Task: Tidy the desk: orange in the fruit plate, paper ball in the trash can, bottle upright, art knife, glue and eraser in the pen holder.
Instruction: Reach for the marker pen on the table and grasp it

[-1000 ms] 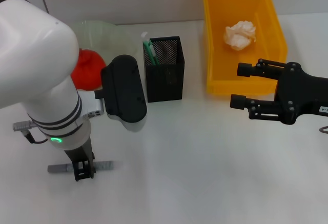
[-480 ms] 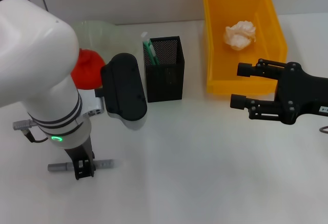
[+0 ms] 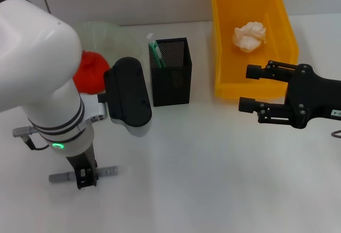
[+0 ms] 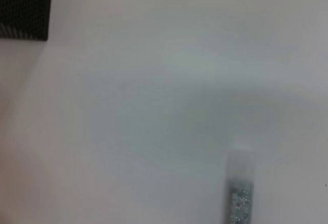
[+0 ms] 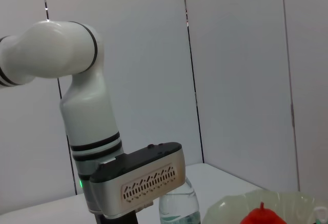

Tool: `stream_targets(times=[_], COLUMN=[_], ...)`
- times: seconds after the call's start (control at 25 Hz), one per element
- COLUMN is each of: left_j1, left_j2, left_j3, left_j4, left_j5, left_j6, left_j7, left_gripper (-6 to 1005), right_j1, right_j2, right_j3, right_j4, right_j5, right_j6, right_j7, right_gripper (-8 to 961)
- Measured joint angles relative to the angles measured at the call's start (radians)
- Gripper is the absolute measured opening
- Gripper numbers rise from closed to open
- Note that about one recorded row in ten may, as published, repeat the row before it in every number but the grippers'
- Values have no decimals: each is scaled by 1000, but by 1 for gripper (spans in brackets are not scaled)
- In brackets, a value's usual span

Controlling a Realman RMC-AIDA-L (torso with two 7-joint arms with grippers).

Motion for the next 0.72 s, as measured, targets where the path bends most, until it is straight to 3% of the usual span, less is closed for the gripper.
stream_targets(times=[0.72], left_j1=[-11], left_j2=[0], left_j3=[0], left_j4=[-19], left_j5=[-14], left_j6=[15], left_j7=[-2], left_gripper=[226], right_j1=[1], right_j2=[0], right_j3=[0], right_j4=[1], right_j5=[0], right_j6=[-2], right_j7=[-2], right_gripper=[761])
